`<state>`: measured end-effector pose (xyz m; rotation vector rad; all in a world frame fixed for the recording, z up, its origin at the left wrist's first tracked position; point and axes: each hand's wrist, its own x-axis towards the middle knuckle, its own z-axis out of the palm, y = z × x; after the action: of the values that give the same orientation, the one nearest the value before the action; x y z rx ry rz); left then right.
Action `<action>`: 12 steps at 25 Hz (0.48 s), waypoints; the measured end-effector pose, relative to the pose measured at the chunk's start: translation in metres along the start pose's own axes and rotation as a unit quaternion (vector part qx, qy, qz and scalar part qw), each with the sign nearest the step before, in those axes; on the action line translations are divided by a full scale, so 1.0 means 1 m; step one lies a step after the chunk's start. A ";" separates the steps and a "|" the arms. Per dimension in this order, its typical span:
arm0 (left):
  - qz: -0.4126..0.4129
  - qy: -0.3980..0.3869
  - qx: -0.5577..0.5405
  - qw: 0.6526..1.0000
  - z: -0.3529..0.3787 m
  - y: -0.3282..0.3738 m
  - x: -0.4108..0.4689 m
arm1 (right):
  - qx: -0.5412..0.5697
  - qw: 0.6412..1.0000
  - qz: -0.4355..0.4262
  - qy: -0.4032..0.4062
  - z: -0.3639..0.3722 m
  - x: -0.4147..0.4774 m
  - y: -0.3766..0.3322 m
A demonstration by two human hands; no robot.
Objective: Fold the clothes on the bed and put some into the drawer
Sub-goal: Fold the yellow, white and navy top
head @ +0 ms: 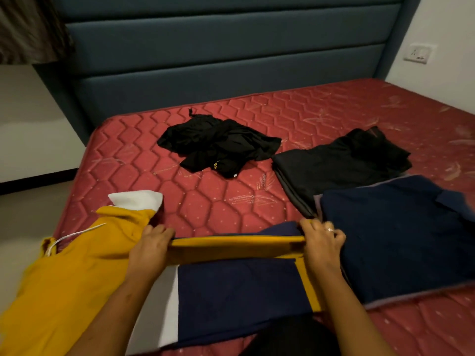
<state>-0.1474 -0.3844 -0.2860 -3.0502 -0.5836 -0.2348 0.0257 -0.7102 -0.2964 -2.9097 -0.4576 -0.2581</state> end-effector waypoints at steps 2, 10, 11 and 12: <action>-0.003 -0.022 0.042 0.999 -0.006 -0.009 -0.025 | -0.015 0.999 0.006 -0.030 -0.003 -0.031 0.018; 0.037 -0.073 0.142 0.986 -0.021 0.030 -0.067 | 0.048 0.996 0.054 -0.057 -0.030 -0.020 0.014; 0.063 -0.070 0.129 0.987 -0.021 0.039 -0.059 | 0.085 0.992 0.063 -0.072 -0.028 -0.010 0.009; 0.092 -0.073 0.115 0.986 -0.018 0.049 -0.054 | 0.104 0.987 0.061 -0.105 -0.024 -0.001 0.005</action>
<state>-0.1814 -0.4503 -0.2760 -2.8849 -0.3059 0.0579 0.0236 -0.7203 -0.2744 -2.7548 -0.3137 0.1097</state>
